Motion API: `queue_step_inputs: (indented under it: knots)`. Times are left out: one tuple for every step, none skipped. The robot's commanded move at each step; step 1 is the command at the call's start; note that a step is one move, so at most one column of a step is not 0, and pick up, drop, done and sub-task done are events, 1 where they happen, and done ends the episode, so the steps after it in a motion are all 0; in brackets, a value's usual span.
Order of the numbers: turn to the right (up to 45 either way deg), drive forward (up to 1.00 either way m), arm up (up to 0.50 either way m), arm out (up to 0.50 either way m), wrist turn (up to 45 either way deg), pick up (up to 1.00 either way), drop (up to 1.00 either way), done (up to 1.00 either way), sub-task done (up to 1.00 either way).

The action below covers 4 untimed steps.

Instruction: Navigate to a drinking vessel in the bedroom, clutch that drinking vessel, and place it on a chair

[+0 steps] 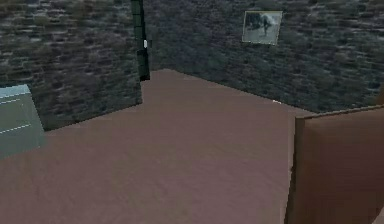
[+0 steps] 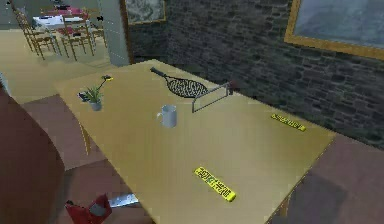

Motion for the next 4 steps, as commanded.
queue_step_inputs:
  knots:
    - [42.0, 0.00, 0.00, 0.00, 0.0, 0.00, 0.00, 0.00, 0.00]
    - [0.0, 0.15, 0.00, 0.00, 0.0, 0.00, 0.00, 0.00, 0.00]
    - [-33.0, 0.00, 0.00, 0.00, 0.0, 0.00, 0.00, 0.00, 0.00]
    - [0.0, 0.00, 0.50, 0.00, 0.0, 0.00, 0.00, 0.00, 0.00]
